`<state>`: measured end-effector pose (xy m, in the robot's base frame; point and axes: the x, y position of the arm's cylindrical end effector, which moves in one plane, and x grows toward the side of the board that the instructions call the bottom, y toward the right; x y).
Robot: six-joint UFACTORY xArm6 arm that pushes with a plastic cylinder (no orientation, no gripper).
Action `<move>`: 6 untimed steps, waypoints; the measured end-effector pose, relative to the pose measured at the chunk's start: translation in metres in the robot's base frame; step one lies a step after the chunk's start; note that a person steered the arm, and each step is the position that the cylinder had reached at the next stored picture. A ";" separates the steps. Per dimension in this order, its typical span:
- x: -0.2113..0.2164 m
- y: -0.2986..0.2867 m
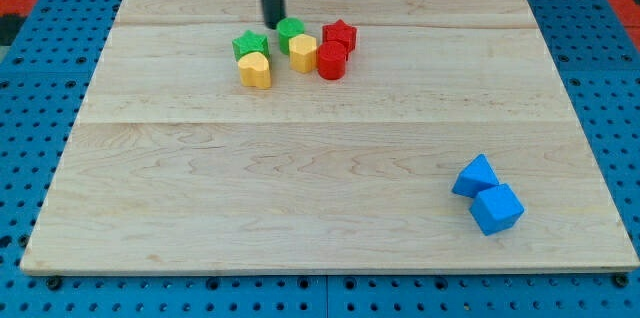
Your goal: Push the red blocks towards the top center
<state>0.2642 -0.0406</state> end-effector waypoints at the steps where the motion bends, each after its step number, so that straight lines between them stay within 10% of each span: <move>1: -0.006 0.006; 3: 0.059 0.110; 6: 0.028 0.215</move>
<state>0.2921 0.1747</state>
